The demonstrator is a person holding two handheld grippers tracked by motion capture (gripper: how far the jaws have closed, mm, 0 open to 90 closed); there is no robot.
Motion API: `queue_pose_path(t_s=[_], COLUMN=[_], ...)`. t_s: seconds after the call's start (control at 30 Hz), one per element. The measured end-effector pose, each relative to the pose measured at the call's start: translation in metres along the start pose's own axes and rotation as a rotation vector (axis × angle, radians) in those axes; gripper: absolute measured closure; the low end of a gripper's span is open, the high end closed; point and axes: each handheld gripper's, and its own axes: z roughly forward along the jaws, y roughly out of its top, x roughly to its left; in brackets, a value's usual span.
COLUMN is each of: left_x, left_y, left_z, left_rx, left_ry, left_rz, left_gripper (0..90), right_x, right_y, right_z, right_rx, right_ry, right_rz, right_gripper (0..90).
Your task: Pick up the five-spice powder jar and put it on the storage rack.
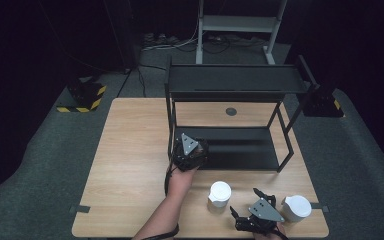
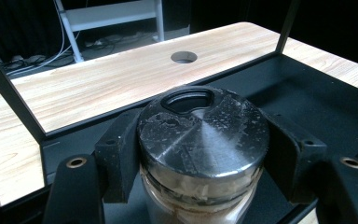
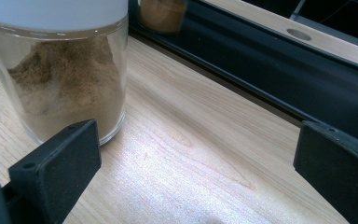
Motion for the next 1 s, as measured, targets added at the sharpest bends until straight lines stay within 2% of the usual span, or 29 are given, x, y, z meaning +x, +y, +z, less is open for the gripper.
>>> queue_pose_path(t_s=[0.23, 0.43, 0.53, 1.0], left_x=[0.0005, 0.0004, -0.0015, -0.0021], left_y=[-0.001, -0.0005, 0.0007, 0.0043], left_z=[-0.0009, -0.001, -0.0017, -0.0026], left_rx=[-0.001, 0.002, 0.0, -0.01], left_ry=[0.003, 0.005, 0.014, 0.013], left_rz=[-0.009, 0.002, 0.024, 0.01], left_gripper=[34.2, 33.7, 33.6, 26.7], right_x=[0.0002, 0.0003, 0.0001, -0.0003], right_y=[0.0002, 0.0001, 0.0001, 0.0001], right_z=[0.0, 0.0, 0.0, 0.0], right_rx=[0.001, 0.001, 0.001, 0.001], right_ry=[0.0, 0.0, 0.0, 0.002], right_rz=[-0.001, -0.002, -0.001, 0.001], right_gripper=[0.1, 0.1, 0.1, 0.1])
